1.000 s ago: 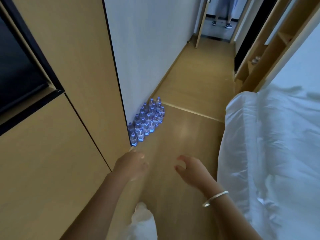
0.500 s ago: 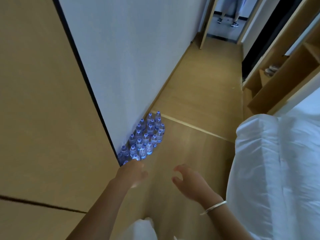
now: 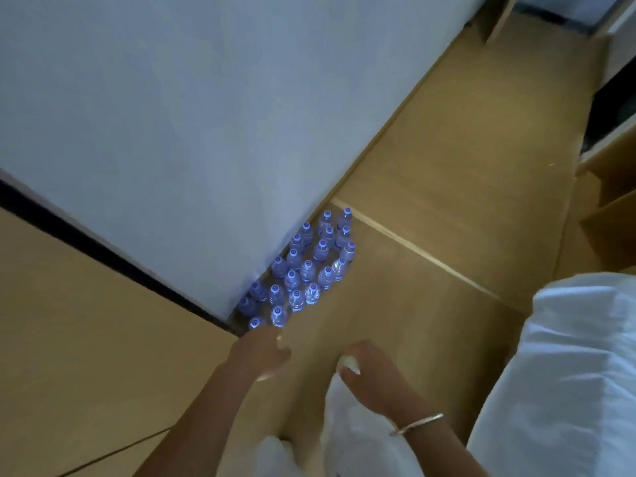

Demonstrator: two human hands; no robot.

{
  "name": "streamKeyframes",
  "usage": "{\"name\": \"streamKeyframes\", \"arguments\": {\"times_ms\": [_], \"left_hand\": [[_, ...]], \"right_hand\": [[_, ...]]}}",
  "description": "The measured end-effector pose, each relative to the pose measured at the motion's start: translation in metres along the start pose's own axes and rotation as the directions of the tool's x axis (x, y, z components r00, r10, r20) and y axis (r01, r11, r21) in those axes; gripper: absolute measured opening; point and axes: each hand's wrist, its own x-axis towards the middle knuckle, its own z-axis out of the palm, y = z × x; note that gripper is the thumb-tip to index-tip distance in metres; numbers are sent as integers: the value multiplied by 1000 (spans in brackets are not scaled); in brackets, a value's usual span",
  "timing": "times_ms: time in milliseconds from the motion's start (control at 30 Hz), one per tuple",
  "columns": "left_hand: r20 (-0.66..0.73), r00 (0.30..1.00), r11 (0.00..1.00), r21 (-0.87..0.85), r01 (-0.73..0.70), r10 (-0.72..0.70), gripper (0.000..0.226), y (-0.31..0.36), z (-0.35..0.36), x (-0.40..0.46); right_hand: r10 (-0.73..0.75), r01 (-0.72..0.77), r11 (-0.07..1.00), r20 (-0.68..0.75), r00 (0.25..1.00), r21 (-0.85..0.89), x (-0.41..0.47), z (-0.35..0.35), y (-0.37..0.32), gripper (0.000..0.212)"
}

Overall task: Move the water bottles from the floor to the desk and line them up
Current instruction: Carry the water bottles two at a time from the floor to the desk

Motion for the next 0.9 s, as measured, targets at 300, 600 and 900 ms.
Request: {"name": "streamKeyframes", "arguments": {"times_ms": [300,600,900], "left_hand": [[115,872,643,-631,434,-475,54,22,69,140],[160,735,475,-670,571,-659,79,-62,199,316],[36,750,437,-794,423,-660,106,-146,296,456]], "right_hand": [[-134,133,990,25,991,39,151,-10,70,74],[-234,229,966,-32,972,-117,375,111,168,48],[-194,196,980,50,980,-41,556,218,241,84]]}}
